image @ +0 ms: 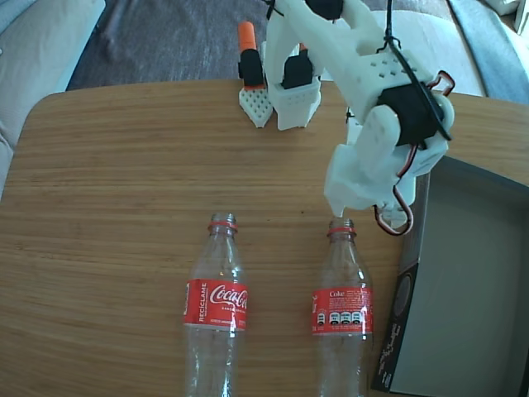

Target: Grasp the bottles and put them in the box.

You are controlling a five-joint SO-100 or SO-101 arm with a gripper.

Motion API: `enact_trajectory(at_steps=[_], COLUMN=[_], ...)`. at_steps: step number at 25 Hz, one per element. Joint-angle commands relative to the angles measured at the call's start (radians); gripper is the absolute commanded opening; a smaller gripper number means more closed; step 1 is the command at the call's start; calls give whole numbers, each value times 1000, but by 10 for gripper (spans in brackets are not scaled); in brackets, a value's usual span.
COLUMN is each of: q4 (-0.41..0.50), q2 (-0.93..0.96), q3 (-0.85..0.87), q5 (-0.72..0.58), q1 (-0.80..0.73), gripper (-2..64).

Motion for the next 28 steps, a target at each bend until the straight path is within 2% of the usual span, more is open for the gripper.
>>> enact_trajectory(at_steps=[1, 7, 14, 17, 23, 28], q4=[-57, -160, -184, -196, -310, -362], q2=[18, 31, 32, 34, 34, 34], q3=[21, 110, 175, 207, 241, 255], q5=[-8, -8, -11, -64, -63, -61], q1=[-2, -3, 21, 23, 25, 25], gripper=[348, 348, 348, 348, 344, 341])
